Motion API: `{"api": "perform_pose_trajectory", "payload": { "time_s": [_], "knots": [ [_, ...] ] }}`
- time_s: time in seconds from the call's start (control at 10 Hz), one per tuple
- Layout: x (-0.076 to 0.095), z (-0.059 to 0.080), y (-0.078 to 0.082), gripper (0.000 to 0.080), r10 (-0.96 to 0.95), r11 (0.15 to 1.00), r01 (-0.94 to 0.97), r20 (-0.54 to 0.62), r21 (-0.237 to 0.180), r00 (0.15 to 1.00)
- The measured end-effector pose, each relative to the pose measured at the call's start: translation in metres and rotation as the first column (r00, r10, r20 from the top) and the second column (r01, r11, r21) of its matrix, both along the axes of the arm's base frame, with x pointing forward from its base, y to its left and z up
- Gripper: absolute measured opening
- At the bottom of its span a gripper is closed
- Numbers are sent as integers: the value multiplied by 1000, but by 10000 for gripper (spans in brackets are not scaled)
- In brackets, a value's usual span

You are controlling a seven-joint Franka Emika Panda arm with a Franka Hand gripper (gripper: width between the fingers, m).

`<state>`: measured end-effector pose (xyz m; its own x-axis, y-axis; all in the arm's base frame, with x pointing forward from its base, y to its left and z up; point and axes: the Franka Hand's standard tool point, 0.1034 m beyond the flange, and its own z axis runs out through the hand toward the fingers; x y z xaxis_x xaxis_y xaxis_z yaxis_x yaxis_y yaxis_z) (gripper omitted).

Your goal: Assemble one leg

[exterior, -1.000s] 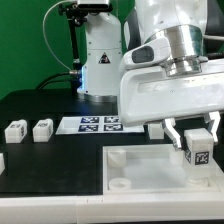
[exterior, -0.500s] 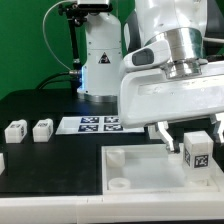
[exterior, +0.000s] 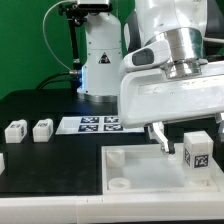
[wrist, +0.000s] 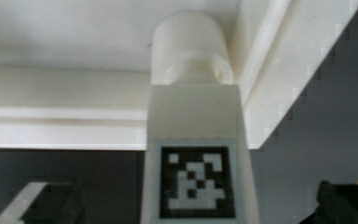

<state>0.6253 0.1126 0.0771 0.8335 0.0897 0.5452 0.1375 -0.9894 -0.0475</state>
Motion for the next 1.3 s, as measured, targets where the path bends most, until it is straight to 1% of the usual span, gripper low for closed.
{"api": "perform_pose_trajectory", "payload": {
  "time_s": [0.1,0.2,0.3,0.4,0.5,0.6,0.7,0.8,0.9,1.0,1.1,1.2,1.3],
  "knots": [
    [0,1,0,649,0,1000,0,-1,0,1000],
    [1,4,0,649,-7,1000,7,-31,2,999],
    [5,11,-1,649,-7,1000,8,-61,1,998],
    [12,14,-1,649,-4,1000,4,-134,-3,991],
    [16,13,-2,649,-8,1000,8,-147,-3,989],
    [12,7,-4,649,-9,1000,7,-250,-9,968],
    [14,11,-3,649,-4,1000,-1,-372,-13,928],
    [16,14,-3,649,1,1000,-10,-468,-17,884],
    [14,12,-5,649,2,1000,-17,-556,-22,831],
    [16,11,-7,649,-1,1000,-17,-606,-24,795],
    [18,12,-6,649,1,1000,-20,-631,-24,776],
    [21,11,-6,622,-12,1000,-5,-621,-25,783],
    [20,11,-6,622,-33,999,19,-624,-28,781]
  ]
}}
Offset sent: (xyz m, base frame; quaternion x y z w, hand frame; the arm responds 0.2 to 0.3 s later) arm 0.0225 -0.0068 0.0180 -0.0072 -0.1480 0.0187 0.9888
